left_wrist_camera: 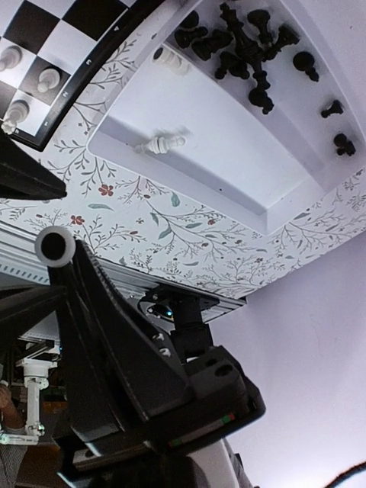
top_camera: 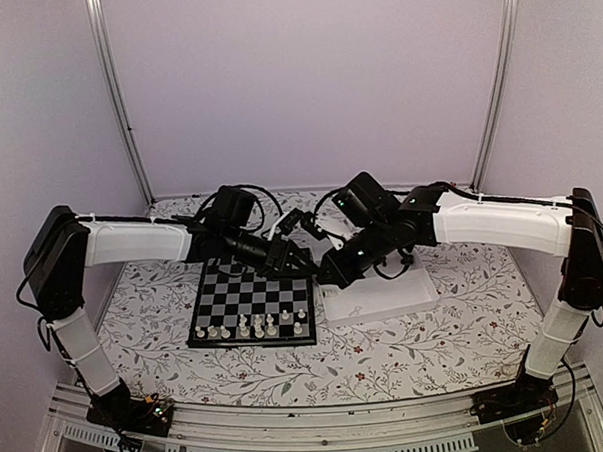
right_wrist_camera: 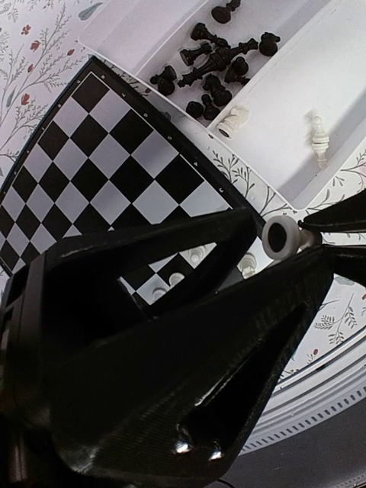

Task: Set up the chess pieces on the board
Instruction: Place the chess piece on the chessboard.

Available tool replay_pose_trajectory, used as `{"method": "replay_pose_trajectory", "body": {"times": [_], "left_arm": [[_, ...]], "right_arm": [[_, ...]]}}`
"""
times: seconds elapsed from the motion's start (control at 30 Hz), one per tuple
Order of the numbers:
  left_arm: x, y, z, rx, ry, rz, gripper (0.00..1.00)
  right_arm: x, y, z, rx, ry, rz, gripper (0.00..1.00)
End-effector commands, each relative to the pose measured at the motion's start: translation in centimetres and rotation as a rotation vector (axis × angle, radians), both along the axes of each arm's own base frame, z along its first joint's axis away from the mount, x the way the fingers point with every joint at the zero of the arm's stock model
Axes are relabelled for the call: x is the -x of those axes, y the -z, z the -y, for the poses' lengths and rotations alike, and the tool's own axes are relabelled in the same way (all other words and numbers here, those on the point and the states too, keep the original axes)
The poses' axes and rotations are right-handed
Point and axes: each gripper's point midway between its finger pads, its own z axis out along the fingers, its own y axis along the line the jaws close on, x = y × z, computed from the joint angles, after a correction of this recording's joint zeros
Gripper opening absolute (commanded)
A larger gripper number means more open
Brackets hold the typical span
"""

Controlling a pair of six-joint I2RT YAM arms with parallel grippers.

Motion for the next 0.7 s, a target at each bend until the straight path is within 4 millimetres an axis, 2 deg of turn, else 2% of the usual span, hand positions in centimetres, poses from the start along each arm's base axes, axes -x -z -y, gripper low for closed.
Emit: {"method": "replay_pose_trajectory", "body": {"times": [0.0,0.23,0.47,0.57,0.67], "left_arm": [[-0.2,-0.9,0.7,0.050,0.040,-0.005,0.39],[-0.4,-1.2,1.3,0.086,0.068,0.005,0.28],[-0.2,-1.7,1.4,0.111,0.093,-0.004,0.12],[-0.6,-2.6,1.0,0.125,0.080,0.004,0.09],[-2.3,-4.8,0.1,0.171,0.015,0.006,0.08]], "right_arm": [[-0.1,-2.0,-1.0,-0.050,-0.021,0.036,0.03],[-0.1,-2.3,-1.1,-0.055,-0.030,0.040,0.03],[-0.5,-2.8,-1.0,-0.045,-0.027,0.060,0.03],[-0.7,-3.5,-1.0,-0.048,-0.020,0.075,0.04],[-1.1,-5.3,-0.8,-0.076,0.021,0.096,0.16]]}}
